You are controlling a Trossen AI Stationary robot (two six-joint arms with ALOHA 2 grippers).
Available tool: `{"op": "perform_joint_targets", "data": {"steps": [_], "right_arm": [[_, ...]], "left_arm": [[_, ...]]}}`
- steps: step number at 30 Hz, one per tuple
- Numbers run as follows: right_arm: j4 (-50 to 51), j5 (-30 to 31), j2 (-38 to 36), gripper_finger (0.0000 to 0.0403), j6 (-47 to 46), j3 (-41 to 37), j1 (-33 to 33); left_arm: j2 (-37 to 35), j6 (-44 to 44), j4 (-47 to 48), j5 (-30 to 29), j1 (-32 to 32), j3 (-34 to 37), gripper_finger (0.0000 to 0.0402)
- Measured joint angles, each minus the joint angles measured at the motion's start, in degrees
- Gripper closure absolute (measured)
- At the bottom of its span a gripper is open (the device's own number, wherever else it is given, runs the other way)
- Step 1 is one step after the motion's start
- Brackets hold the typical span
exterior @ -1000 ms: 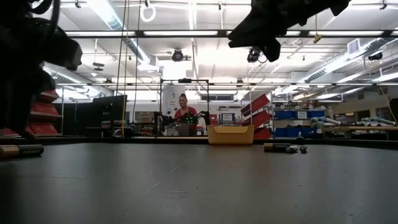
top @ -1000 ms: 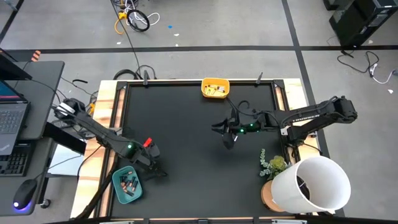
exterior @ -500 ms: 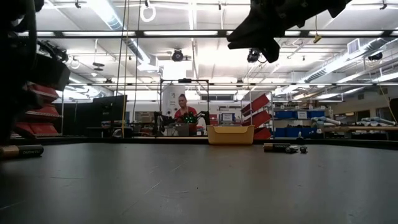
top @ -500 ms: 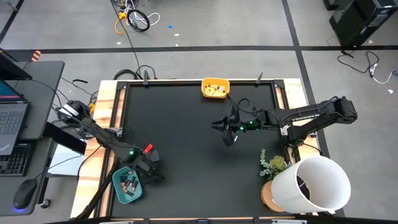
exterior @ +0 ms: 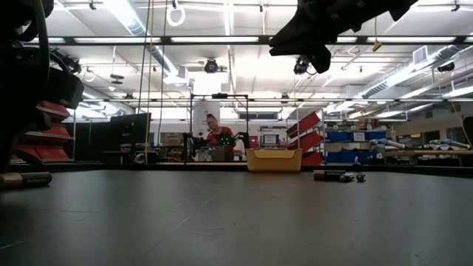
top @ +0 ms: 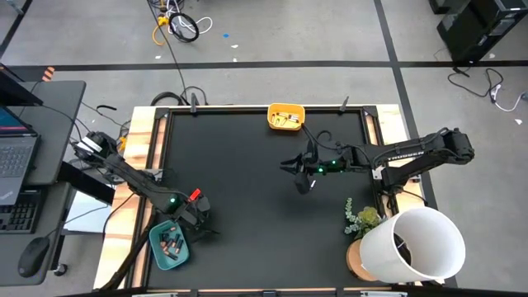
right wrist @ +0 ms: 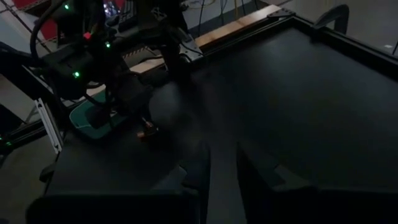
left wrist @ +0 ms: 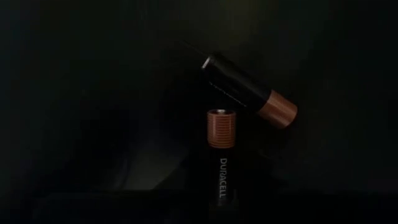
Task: Sort batteries
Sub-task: Put the black battery into the green bin
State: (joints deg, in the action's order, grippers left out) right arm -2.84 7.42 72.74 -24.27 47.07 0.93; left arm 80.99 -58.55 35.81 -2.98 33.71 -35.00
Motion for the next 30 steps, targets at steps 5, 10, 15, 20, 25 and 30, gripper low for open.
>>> {"op": "perform_joint_targets", "data": {"steps": [5,10,15,20,25,30], "right_arm": [[-1.43,0.09,-0.01,0.0337,0.43,0.00,0.00],[-1.84,0.25,-0.01,0.0337,0.90,0.00,-0.39],[-2.72,0.33,-0.01,0.0337,1.56,0.00,-0.95],[-3.14,0.42,-0.03,0.0337,1.96,0.00,-1.01],[-3.13,0.42,-0.03,0.0337,3.75,0.00,-1.01],[-3.22,0.43,-0.03,0.0337,4.94,0.00,-1.14]], "left_arm": [[0.02,-0.04,1.40,0.07,0.00,-0.67,0.0348],[-2.03,-0.28,10.44,0.50,0.18,-3.91,0.0348],[-6.69,-3.38,17.63,-0.85,0.44,-9.19,0.0348],[-12.94,-5.44,17.47,0.47,2.53,-14.82,0.0348],[-16.72,-16.05,14.17,11.65,8.27,-15.32,0.0348],[-16.41,-28.39,14.07,12.15,15.99,-12.65,0.0348]]}}
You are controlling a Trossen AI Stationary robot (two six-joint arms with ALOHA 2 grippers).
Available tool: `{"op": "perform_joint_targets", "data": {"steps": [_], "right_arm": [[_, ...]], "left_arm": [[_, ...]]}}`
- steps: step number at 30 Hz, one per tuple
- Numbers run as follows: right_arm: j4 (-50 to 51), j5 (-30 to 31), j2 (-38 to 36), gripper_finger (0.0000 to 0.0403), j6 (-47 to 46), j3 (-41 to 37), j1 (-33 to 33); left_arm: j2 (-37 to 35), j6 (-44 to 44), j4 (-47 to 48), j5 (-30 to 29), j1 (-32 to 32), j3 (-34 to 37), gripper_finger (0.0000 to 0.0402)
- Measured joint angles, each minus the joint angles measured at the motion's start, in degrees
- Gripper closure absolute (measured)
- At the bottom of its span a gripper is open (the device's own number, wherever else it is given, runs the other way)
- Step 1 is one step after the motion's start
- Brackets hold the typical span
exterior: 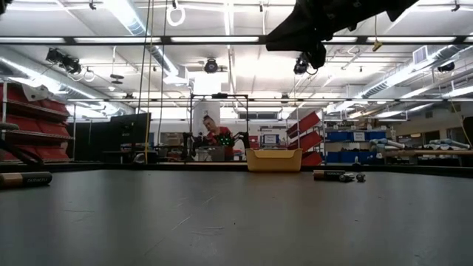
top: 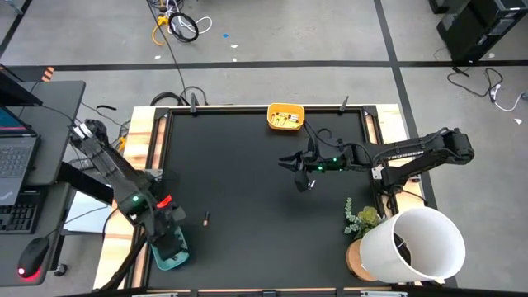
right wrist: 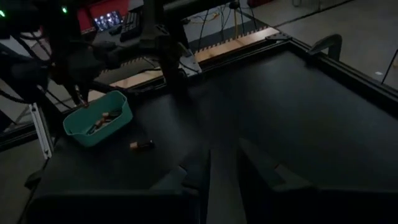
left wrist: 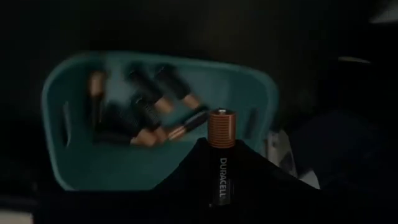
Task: Sort batteries
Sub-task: Put the black battery into the green bin
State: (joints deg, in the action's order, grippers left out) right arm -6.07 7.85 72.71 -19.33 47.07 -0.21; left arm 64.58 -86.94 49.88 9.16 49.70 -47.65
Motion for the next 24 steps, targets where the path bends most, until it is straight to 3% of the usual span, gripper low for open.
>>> {"op": "perform_joint_targets", "data": {"steps": [3,6,11,15,17,21,24], "right_arm": [[-0.40,0.01,0.00,0.0337,0.02,0.00,0.00],[-0.35,-0.01,0.00,0.0337,0.02,0.00,0.02],[-0.59,-0.01,0.00,0.0337,0.00,0.00,0.13],[-0.76,-0.01,0.00,0.0337,0.09,0.00,0.09],[-0.76,-0.01,0.00,0.0337,0.63,0.00,-0.13],[-0.79,-0.01,0.00,0.0337,1.02,0.00,-0.52],[-1.45,-0.01,0.00,0.0337,0.94,0.00,-0.57]], "left_arm": [[0.04,-10.71,-0.57,-0.87,3.17,3.53,0.0347],[0.02,-20.80,-0.67,-0.17,4.91,6.82,0.0314],[-0.02,-22.80,-3.91,2.57,5.05,8.26,0.0223],[-0.04,-22.08,-5.87,1.88,3.96,7.18,0.0181],[-0.04,-21.86,-5.92,-1.29,2.84,5.98,0.0175],[-0.09,-20.17,-5.63,-13.31,-0.44,4.78,0.0184],[0.52,-16.69,-4.67,-17.37,-4.14,4.78,0.0199]]}}
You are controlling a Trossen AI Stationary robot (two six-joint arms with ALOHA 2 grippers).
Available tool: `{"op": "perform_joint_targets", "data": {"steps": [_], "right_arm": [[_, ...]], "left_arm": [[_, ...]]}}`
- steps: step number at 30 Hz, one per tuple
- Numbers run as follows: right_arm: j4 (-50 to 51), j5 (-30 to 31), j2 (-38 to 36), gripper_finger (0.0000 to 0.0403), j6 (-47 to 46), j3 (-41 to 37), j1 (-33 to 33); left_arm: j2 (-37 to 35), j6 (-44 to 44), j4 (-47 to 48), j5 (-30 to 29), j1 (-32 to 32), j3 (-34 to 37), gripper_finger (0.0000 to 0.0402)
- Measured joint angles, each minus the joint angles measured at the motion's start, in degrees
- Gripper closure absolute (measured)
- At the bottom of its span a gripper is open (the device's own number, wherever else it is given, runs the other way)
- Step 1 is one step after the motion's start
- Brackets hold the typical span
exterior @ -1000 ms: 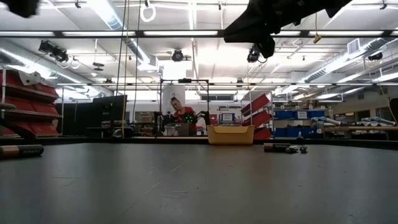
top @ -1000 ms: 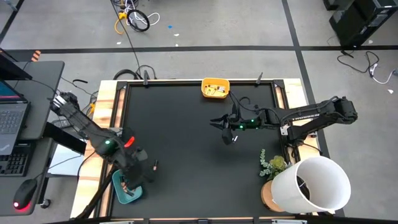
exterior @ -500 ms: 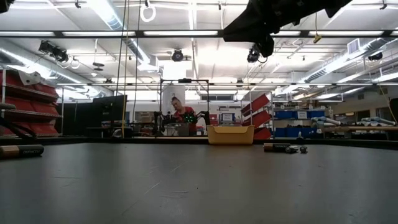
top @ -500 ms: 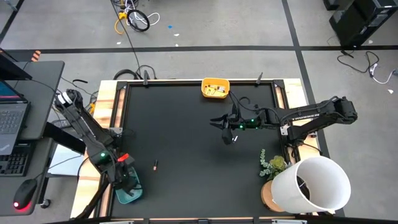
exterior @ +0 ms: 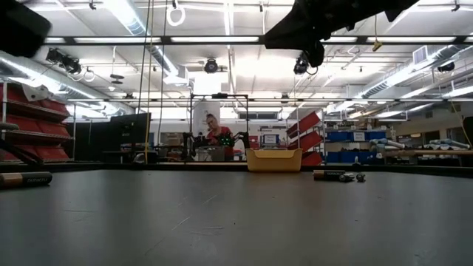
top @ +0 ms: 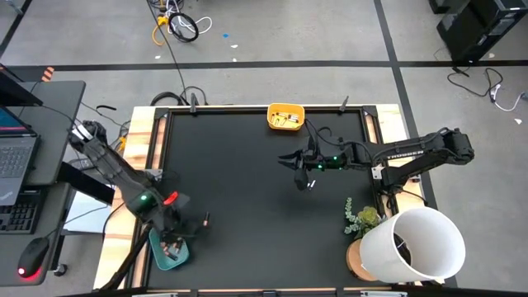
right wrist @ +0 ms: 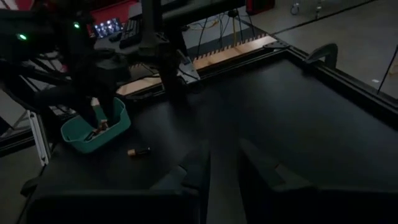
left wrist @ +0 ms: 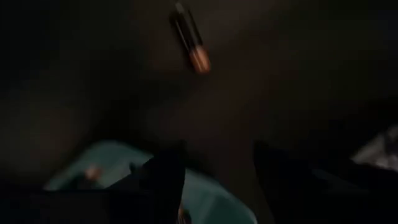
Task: Sort batteries
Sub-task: Put the black battery into the green bin
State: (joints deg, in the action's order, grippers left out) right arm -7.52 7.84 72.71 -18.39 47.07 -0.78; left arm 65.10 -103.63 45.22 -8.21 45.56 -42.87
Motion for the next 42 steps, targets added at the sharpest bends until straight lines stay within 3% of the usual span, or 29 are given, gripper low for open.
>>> {"op": "perform_joint_targets", "data": {"steps": [13,22,26,33,42], "right_arm": [[-0.38,-0.42,0.00,0.0337,-1.40,0.00,0.04],[-0.36,-0.66,0.00,0.0337,-2.64,0.00,0.77],[-0.36,-0.70,0.00,0.0337,-2.64,0.00,1.09],[3.64,-1.58,0.00,0.0338,-7.49,0.00,-0.06],[25.09,-13.15,-0.15,0.0353,-15.37,-0.02,-1.72]], "left_arm": [[9.61,12.22,-5.81,1.93,-14.90,0.04,0.0218],[15.45,13.25,-6.68,3.21,-17.80,0.04,0.0218],[15.50,14.06,-7.02,0.45,-17.84,-0.62,0.0218],[16.96,28.06,-17.81,-1.26,-24.91,-1.27,0.0218],[24.55,52.98,-35.39,2.16,-39.69,-5.33,0.0219]]}}
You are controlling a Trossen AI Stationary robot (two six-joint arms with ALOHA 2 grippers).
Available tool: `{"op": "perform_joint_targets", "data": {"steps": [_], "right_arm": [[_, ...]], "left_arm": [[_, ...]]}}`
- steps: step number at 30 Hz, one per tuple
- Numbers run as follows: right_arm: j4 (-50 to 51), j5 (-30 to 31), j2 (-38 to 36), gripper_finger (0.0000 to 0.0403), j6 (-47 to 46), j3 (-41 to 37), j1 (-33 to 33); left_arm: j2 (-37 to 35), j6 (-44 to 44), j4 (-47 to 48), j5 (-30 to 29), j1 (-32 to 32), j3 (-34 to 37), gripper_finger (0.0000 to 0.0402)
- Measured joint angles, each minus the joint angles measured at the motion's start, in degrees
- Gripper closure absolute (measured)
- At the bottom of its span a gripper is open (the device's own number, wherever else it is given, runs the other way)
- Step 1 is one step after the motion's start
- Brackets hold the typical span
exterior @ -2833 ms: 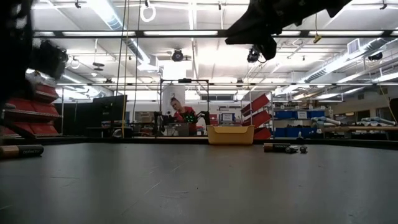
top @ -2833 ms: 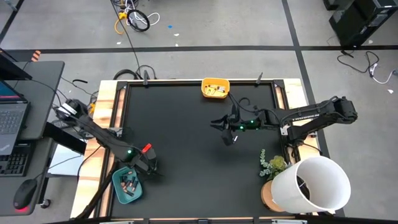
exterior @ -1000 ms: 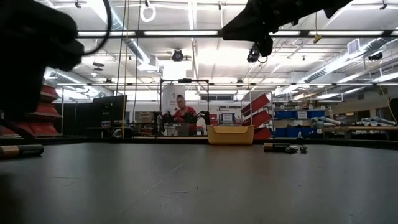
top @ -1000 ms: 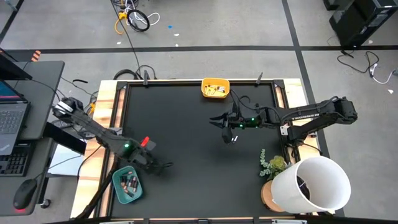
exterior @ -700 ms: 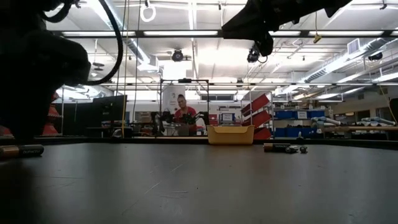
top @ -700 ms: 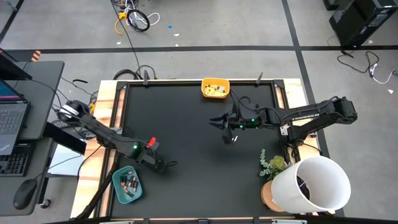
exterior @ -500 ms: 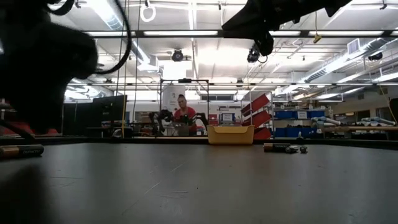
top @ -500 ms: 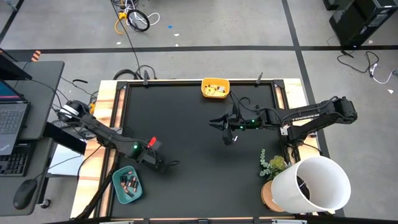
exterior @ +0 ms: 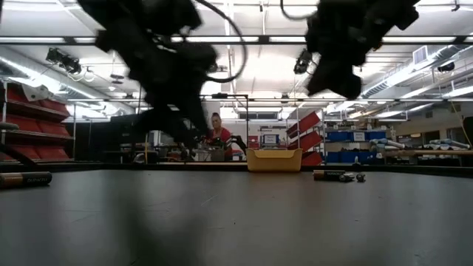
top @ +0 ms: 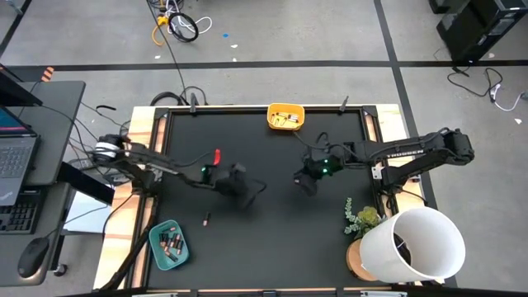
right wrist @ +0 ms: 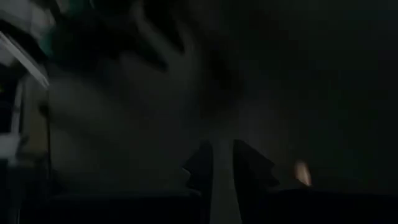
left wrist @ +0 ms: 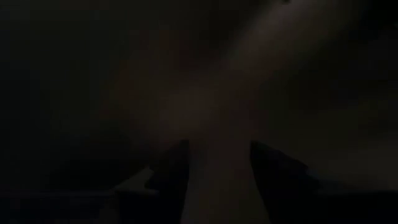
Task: Sort batteries
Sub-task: Put the black battery into the green bin
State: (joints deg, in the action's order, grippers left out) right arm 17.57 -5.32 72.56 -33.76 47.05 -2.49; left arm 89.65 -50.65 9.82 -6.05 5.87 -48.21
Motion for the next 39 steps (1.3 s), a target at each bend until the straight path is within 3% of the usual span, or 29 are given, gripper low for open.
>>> {"op": "perform_joint_targets", "data": {"steps": [3,5,11,20,32,39], "right_arm": [[7.81,-2.05,0.39,0.0355,-0.31,0.00,-0.60],[10.91,0.29,0.42,0.0353,2.77,-0.54,-0.66],[2.26,3.63,0.70,0.0317,12.97,-5.69,-1.32],[-6.61,5.83,6.35,0.0280,20.18,-11.54,-2.19],[-15.94,6.57,18.86,0.0299,20.74,-11.89,-1.43],[-16.52,10.29,19.58,0.0379,23.75,-11.89,0.13]], "left_arm": [[4.28,7.75,-3.51,2.02,-3.28,-3.77,0.0219],[7.27,10.38,-4.37,2.83,-4.94,-6.92,0.0219],[13.24,12.74,-3.12,4.14,-7.49,-14.79,0.0218],[12.36,13.00,5.27,4.37,-7.28,-19.40,0.0218],[11.15,12.20,13.88,6.14,-5.06,-19.45,0.0218],[10.61,11.04,15.29,7.83,-4.29,-19.42,0.0218]]}}
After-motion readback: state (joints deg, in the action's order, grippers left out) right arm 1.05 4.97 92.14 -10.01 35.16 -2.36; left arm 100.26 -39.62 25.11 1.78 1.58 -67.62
